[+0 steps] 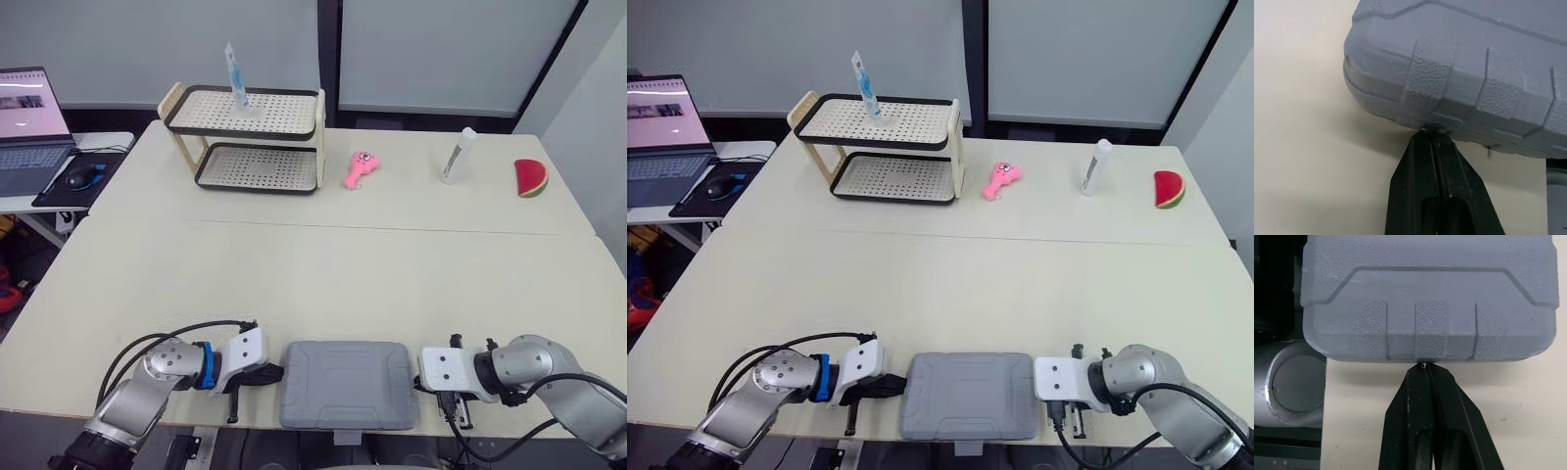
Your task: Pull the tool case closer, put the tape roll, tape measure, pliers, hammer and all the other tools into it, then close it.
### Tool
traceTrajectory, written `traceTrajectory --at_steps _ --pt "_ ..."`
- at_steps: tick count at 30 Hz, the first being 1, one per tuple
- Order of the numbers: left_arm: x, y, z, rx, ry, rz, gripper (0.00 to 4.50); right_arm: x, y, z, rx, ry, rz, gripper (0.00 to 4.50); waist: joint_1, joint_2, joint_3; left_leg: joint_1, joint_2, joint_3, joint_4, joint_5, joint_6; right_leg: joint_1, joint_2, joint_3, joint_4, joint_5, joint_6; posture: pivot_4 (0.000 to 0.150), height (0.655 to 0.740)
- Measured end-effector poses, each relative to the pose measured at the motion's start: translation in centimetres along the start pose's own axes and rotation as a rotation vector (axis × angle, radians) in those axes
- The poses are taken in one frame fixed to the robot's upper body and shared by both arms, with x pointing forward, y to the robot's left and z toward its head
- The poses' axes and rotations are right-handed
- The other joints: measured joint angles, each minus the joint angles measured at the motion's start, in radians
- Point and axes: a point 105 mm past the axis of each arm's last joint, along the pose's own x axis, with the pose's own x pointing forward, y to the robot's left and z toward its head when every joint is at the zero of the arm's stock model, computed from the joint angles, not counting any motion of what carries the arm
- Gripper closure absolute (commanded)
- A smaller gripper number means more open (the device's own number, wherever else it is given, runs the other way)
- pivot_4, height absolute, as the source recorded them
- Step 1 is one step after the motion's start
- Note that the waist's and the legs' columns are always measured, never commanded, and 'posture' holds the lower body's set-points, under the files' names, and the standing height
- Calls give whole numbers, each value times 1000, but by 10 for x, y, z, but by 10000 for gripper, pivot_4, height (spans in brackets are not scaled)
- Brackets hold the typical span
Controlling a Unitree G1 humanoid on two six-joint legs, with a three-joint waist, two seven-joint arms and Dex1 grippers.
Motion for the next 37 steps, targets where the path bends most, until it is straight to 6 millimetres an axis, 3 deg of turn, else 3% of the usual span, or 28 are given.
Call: traceTrajectory --at_steps 21,24,29,35,37 --pt "2 2 5 9 -7 1 45000 -3 -1 -5 71 24 2 44791 3 0 0 0 0 0 0 0 0 0 -1 0 0 0 0 1500 7350" --pt "-20 8 -1 16 12 31 45000 -19 -8 -9 73 26 -40 44791 2 0 0 0 0 -1 0 0 0 0 -1 -1 0 0 0 1500 7350" --pt "-80 37 0 56 37 190 45000 -62 -16 -18 66 9 -121 44791 2 0 0 2 0 -1 0 0 0 3 -1 -1 0 0 0 1500 7350" --pt "-124 62 16 146 19 398 45000 -119 -29 -31 35 16 -214 44791 1 -1 1 3 0 0 0 0 0 5 -1 -2 0 0 0 1500 7350" --pt "-132 66 19 151 23 435 45000 -128 -32 -34 19 24 -240 44791 1 -1 1 4 0 0 0 0 0 5 -1 -1 0 0 0 1500 7350"
